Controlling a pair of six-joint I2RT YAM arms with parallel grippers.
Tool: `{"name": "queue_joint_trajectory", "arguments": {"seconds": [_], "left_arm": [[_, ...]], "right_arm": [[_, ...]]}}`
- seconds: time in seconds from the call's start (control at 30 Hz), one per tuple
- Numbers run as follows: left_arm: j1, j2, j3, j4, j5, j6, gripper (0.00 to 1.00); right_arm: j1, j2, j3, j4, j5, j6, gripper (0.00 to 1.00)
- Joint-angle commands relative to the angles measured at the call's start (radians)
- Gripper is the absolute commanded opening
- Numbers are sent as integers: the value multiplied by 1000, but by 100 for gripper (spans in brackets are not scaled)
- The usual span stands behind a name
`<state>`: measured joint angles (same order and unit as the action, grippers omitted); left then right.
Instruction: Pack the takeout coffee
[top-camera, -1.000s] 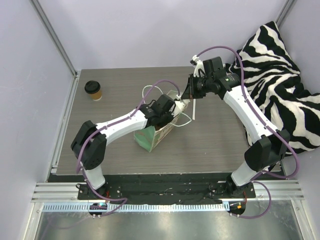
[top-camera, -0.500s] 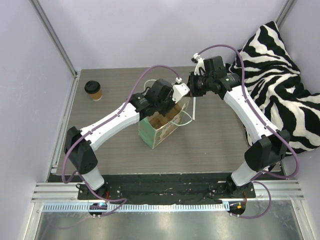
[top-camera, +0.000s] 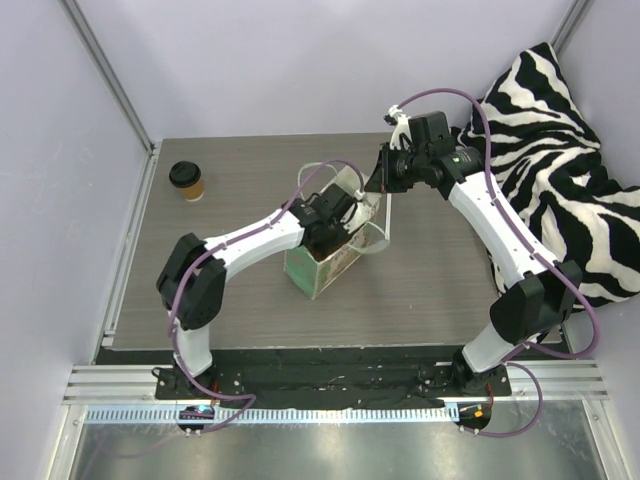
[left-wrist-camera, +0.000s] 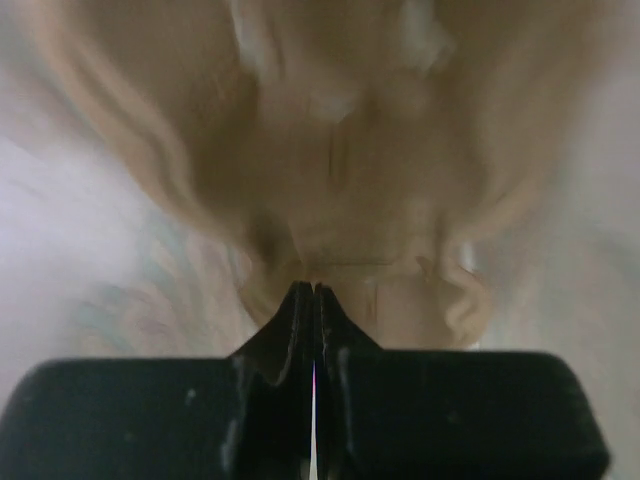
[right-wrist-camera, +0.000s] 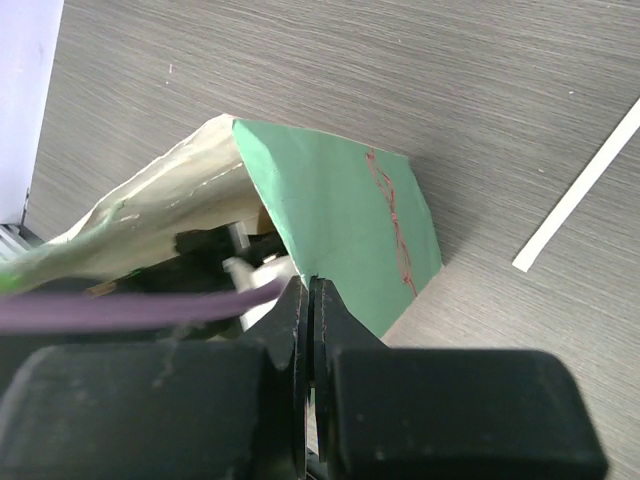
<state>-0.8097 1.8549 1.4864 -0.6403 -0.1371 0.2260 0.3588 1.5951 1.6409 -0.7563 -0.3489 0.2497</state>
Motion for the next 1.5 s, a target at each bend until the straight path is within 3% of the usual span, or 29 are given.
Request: {"name": "queue_joint_trajectory", "arguments": {"seconds": [0.0,0.77,1.07,1.27,1.47], "left_arm": [[23,46,8,-85,-19,16,0],[30,323,238,-495,8,-8,0],[18,63,212,-263,97,13,0],[17,7,192,-165,88,27,0],[41,72,163,-170,-13,33,0]], "right_arm": [[0,-49,19,46,24,13,1],[-1,-27,28,60,37,5,1],[-1,-27,25,66,45,-10,1],[-1,-30,10,72,54,-16,1],[-1,-32,13,72,51,-17,1]]}}
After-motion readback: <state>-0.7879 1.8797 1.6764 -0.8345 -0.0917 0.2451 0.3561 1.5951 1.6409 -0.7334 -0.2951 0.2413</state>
